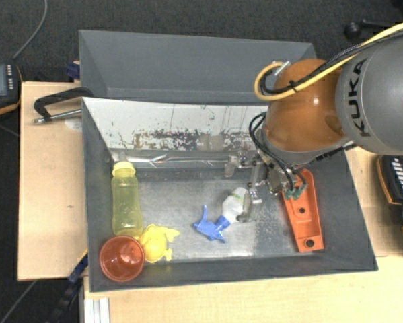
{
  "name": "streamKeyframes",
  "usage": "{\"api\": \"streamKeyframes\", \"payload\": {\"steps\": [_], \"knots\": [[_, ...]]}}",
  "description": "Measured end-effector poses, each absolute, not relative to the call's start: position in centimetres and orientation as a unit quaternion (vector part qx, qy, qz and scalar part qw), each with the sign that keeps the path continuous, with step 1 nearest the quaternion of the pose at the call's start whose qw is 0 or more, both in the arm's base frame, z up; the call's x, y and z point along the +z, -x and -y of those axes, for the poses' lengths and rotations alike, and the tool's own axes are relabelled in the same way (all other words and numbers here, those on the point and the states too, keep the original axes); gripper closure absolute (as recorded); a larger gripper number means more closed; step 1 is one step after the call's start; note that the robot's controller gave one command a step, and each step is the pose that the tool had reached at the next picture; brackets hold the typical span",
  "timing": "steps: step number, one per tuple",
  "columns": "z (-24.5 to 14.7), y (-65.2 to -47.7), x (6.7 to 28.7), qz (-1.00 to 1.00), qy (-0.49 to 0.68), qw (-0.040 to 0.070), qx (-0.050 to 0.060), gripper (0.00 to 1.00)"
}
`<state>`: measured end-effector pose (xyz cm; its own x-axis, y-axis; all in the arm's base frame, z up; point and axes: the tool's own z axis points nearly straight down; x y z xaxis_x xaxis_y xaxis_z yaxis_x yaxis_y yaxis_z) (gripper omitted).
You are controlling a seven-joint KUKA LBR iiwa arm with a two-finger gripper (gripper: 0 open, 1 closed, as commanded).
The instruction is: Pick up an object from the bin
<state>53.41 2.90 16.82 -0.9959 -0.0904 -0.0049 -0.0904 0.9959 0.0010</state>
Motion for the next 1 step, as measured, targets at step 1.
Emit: {"api": "streamKeyframes", "payload": {"steps": [1], "knots": [[-4.9, -50.77, 10.29, -0.998, 0.06, 0.004, 0.001, 0.0]]}}
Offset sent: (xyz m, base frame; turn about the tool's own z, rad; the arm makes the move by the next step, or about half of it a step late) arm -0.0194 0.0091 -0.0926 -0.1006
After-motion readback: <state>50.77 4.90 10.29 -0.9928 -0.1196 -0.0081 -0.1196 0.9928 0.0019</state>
